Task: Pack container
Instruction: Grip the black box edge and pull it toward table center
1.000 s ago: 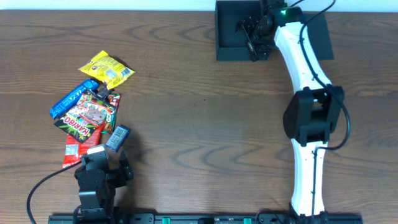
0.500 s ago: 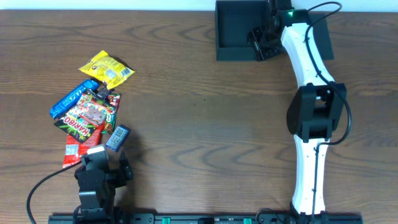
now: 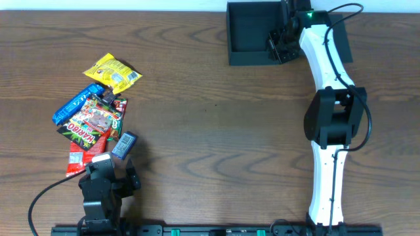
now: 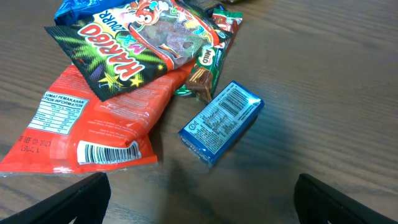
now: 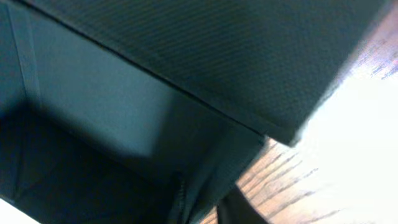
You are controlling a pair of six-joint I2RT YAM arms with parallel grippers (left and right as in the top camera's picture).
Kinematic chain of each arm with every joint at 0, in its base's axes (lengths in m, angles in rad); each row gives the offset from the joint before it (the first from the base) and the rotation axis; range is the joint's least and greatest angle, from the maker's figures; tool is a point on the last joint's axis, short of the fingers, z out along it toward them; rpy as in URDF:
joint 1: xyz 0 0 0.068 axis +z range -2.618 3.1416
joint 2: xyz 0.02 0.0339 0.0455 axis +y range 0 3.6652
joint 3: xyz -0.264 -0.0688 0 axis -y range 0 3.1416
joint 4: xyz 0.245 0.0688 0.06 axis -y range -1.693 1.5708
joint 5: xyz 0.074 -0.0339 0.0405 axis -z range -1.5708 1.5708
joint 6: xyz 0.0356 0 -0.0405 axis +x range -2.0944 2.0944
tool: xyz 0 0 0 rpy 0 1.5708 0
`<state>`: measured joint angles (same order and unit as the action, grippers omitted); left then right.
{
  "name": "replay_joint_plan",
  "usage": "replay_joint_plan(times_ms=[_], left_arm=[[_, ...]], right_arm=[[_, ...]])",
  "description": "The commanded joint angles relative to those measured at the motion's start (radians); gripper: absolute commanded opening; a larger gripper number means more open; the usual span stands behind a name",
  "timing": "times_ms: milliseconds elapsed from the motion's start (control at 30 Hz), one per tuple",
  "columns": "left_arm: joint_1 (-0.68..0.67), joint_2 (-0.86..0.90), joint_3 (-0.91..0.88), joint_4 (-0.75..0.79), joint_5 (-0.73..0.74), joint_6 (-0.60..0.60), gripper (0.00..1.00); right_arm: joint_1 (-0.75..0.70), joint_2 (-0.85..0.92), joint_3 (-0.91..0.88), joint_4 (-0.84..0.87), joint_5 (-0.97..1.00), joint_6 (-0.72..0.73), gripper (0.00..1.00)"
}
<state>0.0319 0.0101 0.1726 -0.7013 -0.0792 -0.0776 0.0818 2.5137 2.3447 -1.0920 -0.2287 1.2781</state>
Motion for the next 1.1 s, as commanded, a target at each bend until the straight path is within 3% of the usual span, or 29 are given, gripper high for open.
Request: replay_joint_plan(times_ms=[0,433,867,1067], left_arm=[[0.005,-0.006,-0.012,-0.004,-0.006,0.011,0.95],[0.005,-0.006,-0.012,-0.004,-0.006,0.011,0.95],[0.005,-0.006,-0.012,-0.004,-0.006,0.011,0.95],[0.005,-0.006,-0.012,-0.004,-0.006,0.011,0.95]], right_arm=[[-0.006,0.038,0.015,-0.01,0.007,-0.016,0.04],[-0.019,-0.004,0.018,-0.265,-0.034,-0.206,0.01],[0.076,-0.039,0.018,-0.544,0.052,-0.75,0.01],[0.165,-0.039,0.018,-0.584,0.249,-0.861,0.01]])
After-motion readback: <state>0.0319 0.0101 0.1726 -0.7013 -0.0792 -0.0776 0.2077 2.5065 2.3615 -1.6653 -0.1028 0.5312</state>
